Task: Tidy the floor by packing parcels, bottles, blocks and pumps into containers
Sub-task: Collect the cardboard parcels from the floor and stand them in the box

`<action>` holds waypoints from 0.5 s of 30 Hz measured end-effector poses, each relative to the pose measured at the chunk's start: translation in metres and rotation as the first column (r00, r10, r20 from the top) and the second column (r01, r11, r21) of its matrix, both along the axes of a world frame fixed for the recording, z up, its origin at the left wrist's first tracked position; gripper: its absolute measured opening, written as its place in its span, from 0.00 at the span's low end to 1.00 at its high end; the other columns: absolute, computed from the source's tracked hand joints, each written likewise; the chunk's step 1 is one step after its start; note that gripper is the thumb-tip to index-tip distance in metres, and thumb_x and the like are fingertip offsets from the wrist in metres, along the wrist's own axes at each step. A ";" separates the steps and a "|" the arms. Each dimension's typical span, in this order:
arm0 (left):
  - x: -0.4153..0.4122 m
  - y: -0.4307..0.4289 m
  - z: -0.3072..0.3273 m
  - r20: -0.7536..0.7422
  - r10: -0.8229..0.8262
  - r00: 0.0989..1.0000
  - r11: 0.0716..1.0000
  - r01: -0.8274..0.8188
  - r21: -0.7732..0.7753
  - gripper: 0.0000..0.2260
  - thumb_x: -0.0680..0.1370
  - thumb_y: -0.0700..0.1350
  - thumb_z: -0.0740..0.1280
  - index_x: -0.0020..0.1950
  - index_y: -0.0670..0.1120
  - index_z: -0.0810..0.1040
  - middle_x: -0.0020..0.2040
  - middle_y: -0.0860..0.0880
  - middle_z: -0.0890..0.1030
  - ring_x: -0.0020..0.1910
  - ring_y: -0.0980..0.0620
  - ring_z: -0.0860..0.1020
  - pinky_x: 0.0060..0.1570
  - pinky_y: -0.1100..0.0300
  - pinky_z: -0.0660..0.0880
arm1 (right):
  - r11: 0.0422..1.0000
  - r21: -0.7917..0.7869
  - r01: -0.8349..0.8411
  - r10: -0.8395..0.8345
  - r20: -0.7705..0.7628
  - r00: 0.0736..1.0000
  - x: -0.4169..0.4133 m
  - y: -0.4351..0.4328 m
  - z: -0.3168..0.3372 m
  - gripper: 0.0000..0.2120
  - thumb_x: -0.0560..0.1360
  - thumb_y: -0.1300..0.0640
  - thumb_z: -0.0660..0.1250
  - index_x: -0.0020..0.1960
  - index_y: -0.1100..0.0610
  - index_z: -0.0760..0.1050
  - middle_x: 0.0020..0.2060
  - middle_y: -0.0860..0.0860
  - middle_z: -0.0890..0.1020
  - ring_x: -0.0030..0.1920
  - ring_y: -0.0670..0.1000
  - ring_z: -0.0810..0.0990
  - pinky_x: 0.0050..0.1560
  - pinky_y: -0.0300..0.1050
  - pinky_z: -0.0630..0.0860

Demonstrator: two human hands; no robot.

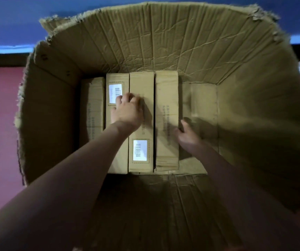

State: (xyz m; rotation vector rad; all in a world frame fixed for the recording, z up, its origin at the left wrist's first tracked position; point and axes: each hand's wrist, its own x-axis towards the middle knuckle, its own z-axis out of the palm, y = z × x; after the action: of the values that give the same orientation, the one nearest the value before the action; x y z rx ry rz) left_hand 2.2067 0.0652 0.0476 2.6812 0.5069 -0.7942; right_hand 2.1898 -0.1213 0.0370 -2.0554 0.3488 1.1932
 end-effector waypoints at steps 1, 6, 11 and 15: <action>0.001 0.000 0.015 -0.032 -0.010 0.999 0.999 0.009 -0.030 0.20 0.80 0.47 0.53 0.73 0.48 0.64 0.73 0.45 0.63 0.72 0.43 0.56 0.68 0.46 0.61 | 0.996 -0.064 -0.057 0.058 0.017 0.998 -0.002 -0.003 0.013 0.29 0.81 0.46 0.56 0.78 0.53 0.52 0.74 0.55 0.64 0.72 0.57 0.66 0.69 0.53 0.65; -0.012 -0.005 0.109 -0.213 -0.253 0.944 0.963 0.224 -0.149 0.19 0.78 0.43 0.59 0.69 0.50 0.70 0.70 0.47 0.69 0.70 0.46 0.64 0.66 0.50 0.66 | 0.828 -0.331 -0.452 0.489 0.033 0.872 -0.013 -0.016 0.111 0.18 0.78 0.55 0.57 0.67 0.50 0.70 0.63 0.53 0.76 0.62 0.55 0.74 0.59 0.49 0.73; -0.023 0.001 0.209 -0.280 -0.037 0.959 0.916 -0.080 -0.393 0.15 0.77 0.41 0.59 0.62 0.48 0.75 0.63 0.46 0.75 0.61 0.47 0.74 0.58 0.55 0.73 | 0.864 -0.284 -0.417 0.464 0.125 0.877 -0.019 -0.005 0.227 0.13 0.78 0.55 0.59 0.61 0.52 0.76 0.57 0.51 0.80 0.56 0.53 0.78 0.55 0.47 0.75; -0.036 0.013 0.296 -0.253 -0.019 0.967 0.908 -0.089 -0.409 0.13 0.78 0.43 0.60 0.60 0.47 0.76 0.61 0.46 0.77 0.58 0.46 0.76 0.56 0.55 0.74 | 0.899 -0.244 -0.364 0.405 0.145 0.903 -0.026 0.007 0.307 0.12 0.79 0.56 0.59 0.59 0.50 0.76 0.60 0.50 0.78 0.58 0.52 0.76 0.58 0.47 0.74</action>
State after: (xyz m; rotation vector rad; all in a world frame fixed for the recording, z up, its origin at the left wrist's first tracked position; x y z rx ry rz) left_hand 2.1703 0.0780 0.3436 2.1835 0.3861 -1.1024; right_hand 2.1635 -0.1142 0.3443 -2.4871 -0.0360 1.2091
